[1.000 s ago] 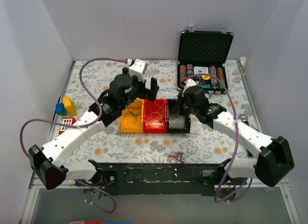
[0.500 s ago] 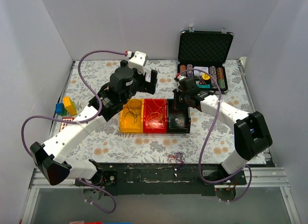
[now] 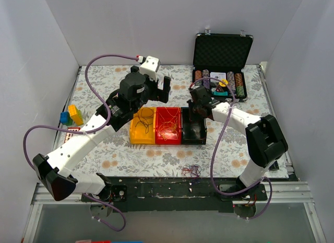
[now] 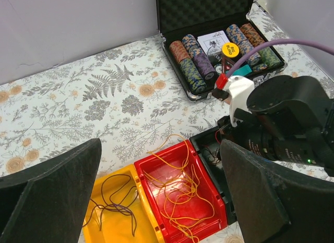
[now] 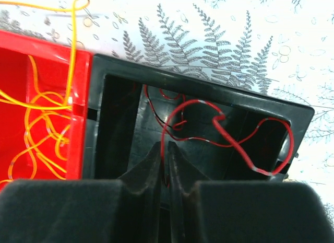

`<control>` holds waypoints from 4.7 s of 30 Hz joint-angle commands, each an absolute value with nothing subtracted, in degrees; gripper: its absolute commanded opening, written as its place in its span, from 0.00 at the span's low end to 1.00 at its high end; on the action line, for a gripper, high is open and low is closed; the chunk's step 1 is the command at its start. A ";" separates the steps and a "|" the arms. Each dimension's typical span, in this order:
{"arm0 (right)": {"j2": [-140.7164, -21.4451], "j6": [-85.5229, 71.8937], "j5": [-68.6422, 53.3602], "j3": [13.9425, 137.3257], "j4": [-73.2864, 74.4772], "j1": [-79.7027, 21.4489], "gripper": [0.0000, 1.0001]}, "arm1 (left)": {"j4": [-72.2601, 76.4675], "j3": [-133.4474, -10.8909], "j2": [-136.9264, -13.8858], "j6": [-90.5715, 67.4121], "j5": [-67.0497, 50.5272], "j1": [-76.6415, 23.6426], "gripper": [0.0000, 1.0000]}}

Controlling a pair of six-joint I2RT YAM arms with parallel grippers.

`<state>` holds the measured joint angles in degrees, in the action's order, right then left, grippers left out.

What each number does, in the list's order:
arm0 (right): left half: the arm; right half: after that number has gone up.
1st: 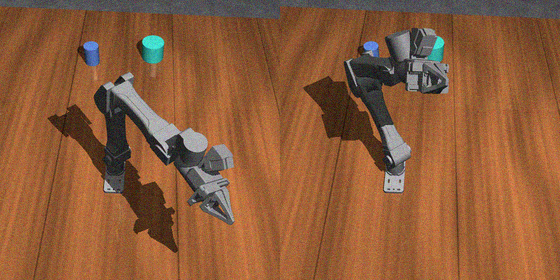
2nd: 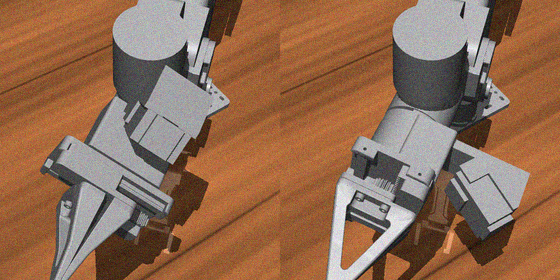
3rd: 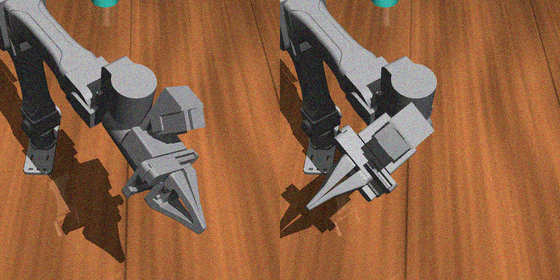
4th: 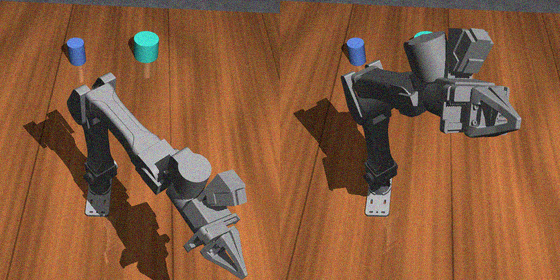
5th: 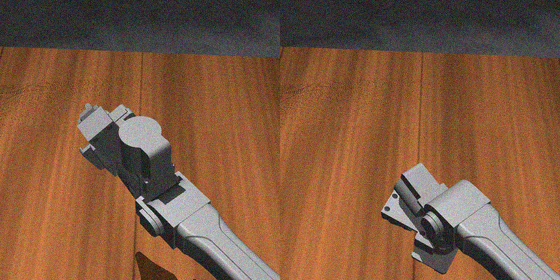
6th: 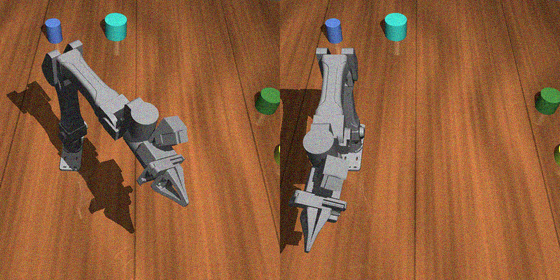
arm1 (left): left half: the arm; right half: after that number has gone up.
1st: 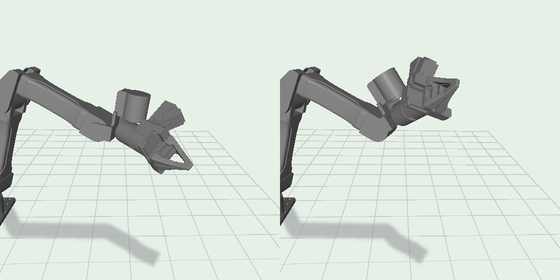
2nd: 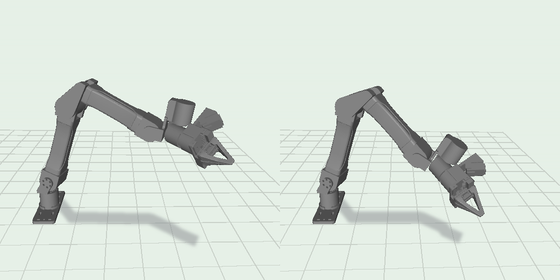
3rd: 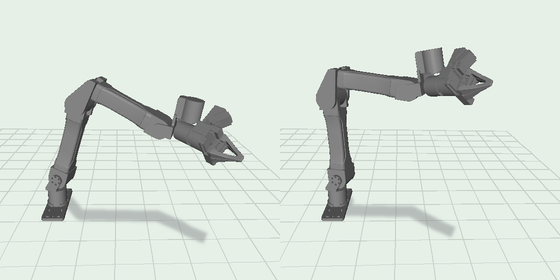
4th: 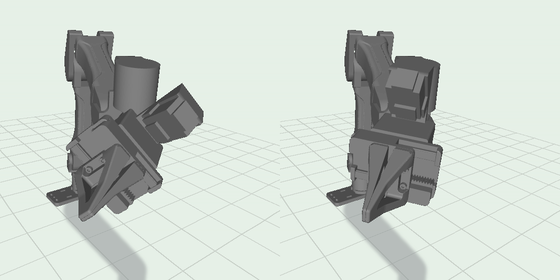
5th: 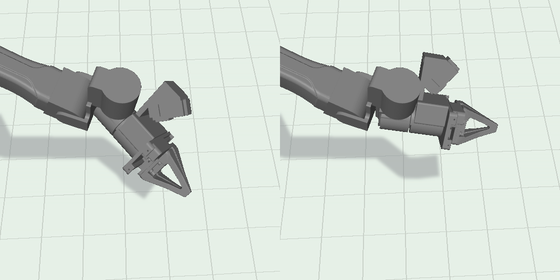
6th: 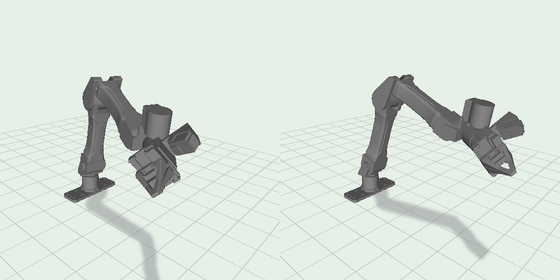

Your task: Untangle the cables

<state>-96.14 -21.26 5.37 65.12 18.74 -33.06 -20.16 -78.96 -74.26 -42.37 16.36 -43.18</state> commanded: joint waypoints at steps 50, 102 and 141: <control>-65.66 -9.33 6.34 39.64 16.98 -34.54 0.74 | -26.19 -85.96 -77.26 -40.08 3.78 -42.80 0.98; -59.60 -13.44 -4.04 36.82 19.07 -34.63 0.01 | -24.43 -85.08 -75.32 -40.43 5.36 -42.80 0.98; -63.98 -14.94 2.38 37.10 15.66 -36.91 0.73 | -23.91 -82.71 -73.65 -39.46 4.75 -42.80 0.98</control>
<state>-63.37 -15.66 4.21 38.15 22.76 -36.82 -24.36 -82.87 -75.72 -39.62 5.06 -43.18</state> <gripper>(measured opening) 0.735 0.981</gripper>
